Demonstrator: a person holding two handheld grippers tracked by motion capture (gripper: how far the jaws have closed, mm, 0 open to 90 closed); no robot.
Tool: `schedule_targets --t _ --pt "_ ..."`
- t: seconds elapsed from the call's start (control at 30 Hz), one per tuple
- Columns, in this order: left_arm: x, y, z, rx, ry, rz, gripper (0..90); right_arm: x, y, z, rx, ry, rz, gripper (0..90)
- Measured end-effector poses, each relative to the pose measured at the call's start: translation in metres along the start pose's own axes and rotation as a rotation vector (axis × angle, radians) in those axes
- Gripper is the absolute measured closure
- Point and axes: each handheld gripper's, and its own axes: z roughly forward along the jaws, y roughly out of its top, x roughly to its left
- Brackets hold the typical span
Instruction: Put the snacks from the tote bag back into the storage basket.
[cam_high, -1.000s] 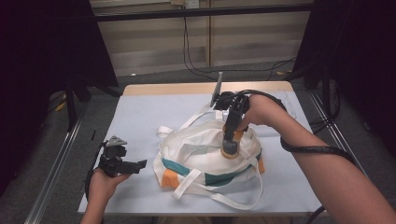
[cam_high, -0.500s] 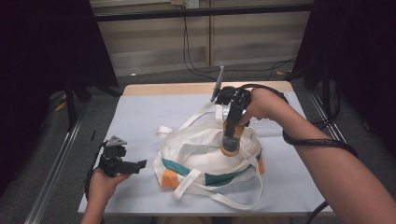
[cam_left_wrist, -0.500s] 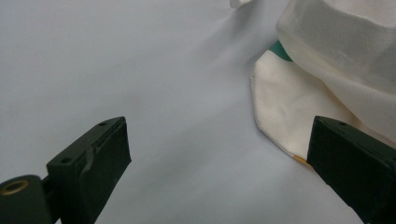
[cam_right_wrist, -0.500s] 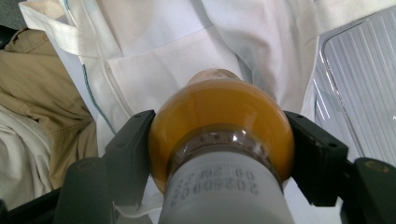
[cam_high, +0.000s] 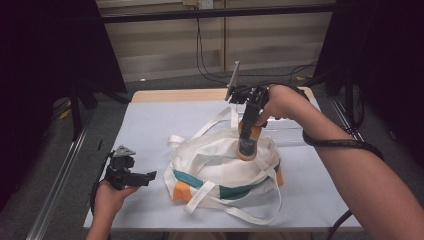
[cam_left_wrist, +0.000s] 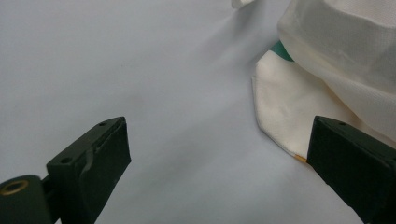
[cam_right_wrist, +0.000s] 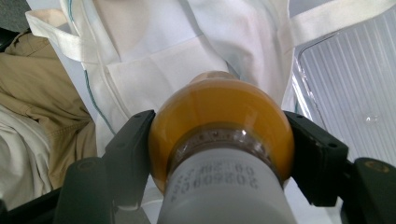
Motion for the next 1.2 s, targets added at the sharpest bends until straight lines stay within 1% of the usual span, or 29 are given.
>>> schedule_targets --t 0.07,0.13,0.2,0.33,0.43,0.47,0.53,0.63,0.7,0.73,0.8,0.93,0.97,1.07,1.13,1.17,1.2 --pt "-0.002 0.000 0.001 -0.012 0.003 -0.009 5.8 -0.002 0.001 -0.001 -0.006 0.000 -0.013 30.6" --pt "-0.002 0.000 0.001 -0.007 0.007 -0.002 5.8 -0.002 0.003 -0.002 -0.002 0.001 -0.010 30.6" --pt "-0.002 0.001 0.001 0.001 -0.002 0.002 5.8 -0.004 0.004 -0.003 -0.002 0.005 -0.012 30.6" --pt "-0.002 0.000 0.002 -0.006 -0.002 -0.001 5.8 -0.007 0.007 -0.006 -0.003 0.004 -0.012 30.6" --pt "-0.002 0.001 0.001 0.004 -0.002 0.001 5.8 -0.008 0.008 -0.010 -0.008 0.003 -0.011 30.6" --pt "-0.002 0.001 0.001 0.007 -0.002 0.008 5.8 -0.009 0.008 -0.012 -0.008 0.002 -0.009 30.6" --pt "-0.003 0.001 0.002 0.007 -0.007 0.010 5.8 -0.011 0.009 -0.015 -0.009 -0.004 -0.011 30.6" --pt "-0.003 0.000 0.003 0.011 -0.008 0.009 5.8 -0.014 0.010 -0.018 -0.012 -0.012 -0.006 30.6" --pt "-0.004 0.000 0.003 0.004 -0.007 0.004 5.8 -0.016 0.011 -0.020 -0.009 -0.015 -0.016 30.6" --pt "-0.004 0.000 0.003 0.010 -0.003 0.019 5.8 -0.016 0.012 -0.022 -0.006 -0.015 -0.017 30.6" --pt "-0.005 0.000 0.003 0.006 -0.008 0.016 5.8 -0.018 0.012 -0.023 -0.012 -0.015 -0.025 30.6" --pt "-0.005 0.001 0.002 0.006 -0.006 0.019 5.8 -0.020 0.013 -0.027 -0.003 -0.022 -0.020 30.6" --pt "-0.005 0.001 0.002 0.013 -0.008 0.021 5.8 -0.021 0.013 -0.028 -0.007 -0.025 -0.023 30.6" --pt "-0.006 0.000 0.002 0.007 -0.007 0.019 5.8 -0.023 0.014 -0.031 -0.004 -0.027 -0.016 30.6" --pt "-0.006 0.001 0.002 0.011 -0.010 0.017 5.8 -0.025 0.014 -0.033 -0.002 -0.031 -0.021 30.6" --pt "-0.007 0.001 0.003 0.006 -0.010 0.009 5.8 -0.026 0.014 -0.034 -0.003 -0.034 -0.022 30.6" --pt "-0.007 0.001 0.003 0.006 -0.009 0.011 5.8 -0.027 0.013 -0.035 -0.003 -0.034 -0.019 30.6"
